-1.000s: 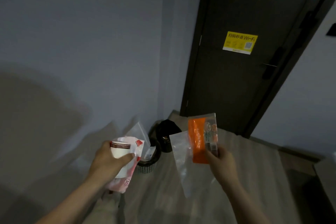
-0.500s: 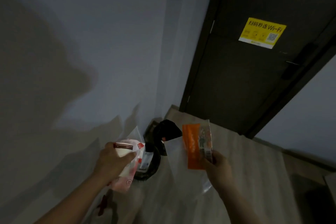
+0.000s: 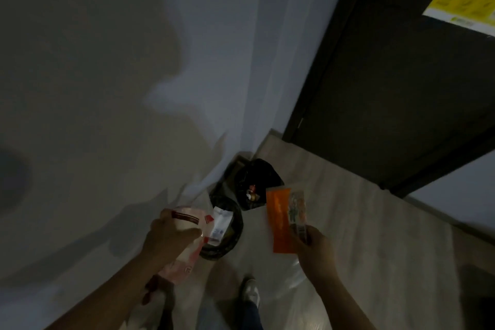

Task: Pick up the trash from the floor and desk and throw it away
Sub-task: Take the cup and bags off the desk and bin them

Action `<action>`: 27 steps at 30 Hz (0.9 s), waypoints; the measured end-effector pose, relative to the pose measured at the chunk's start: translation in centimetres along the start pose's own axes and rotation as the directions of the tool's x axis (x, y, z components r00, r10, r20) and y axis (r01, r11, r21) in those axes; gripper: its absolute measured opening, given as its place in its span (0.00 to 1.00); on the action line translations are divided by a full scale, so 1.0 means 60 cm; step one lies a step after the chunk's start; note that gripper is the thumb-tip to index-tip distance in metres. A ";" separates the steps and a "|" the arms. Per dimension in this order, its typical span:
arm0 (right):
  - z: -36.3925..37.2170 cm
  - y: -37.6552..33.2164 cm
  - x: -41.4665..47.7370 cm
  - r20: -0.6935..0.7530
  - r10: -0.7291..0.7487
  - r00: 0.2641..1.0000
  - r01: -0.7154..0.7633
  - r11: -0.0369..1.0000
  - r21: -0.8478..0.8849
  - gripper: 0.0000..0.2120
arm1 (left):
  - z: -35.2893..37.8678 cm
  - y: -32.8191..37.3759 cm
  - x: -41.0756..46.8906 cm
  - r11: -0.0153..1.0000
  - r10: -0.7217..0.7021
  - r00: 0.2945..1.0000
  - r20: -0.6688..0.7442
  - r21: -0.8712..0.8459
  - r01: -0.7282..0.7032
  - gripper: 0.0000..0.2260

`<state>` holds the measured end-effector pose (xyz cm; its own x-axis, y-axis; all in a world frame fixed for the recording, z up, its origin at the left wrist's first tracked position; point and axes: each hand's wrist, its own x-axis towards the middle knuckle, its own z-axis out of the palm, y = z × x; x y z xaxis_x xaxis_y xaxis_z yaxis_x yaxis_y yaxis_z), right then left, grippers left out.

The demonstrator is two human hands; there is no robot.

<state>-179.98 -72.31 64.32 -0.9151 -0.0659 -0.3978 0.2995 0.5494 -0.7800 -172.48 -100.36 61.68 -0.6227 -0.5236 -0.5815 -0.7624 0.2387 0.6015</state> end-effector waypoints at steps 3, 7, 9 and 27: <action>-0.007 0.005 0.083 0.064 0.022 0.998 -0.019 0.998 -0.058 0.07 | 0.037 0.020 0.042 0.997 -0.073 0.997 -0.010 0.032 0.074 0.38; -0.001 0.022 0.186 0.138 0.050 0.989 -0.032 0.991 -0.132 0.05 | 0.086 0.040 0.096 0.987 -0.162 0.986 -0.040 0.009 0.162 0.36; 0.011 0.035 0.231 0.166 0.062 0.984 -0.036 0.987 -0.155 0.05 | 0.112 0.040 0.124 0.982 -0.186 0.982 -0.044 0.032 0.188 0.36; 0.208 0.278 0.486 0.236 0.163 0.958 -0.088 0.950 -0.298 0.07 | 0.341 -0.135 0.498 0.958 -0.262 0.965 -0.009 0.116 0.261 0.39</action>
<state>-198.30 -75.47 33.69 -0.7642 -0.1703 -0.6220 0.2847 0.7764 -0.5623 -188.54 -101.22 28.25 -0.3997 -0.5755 -0.7134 -0.9136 0.1868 0.3612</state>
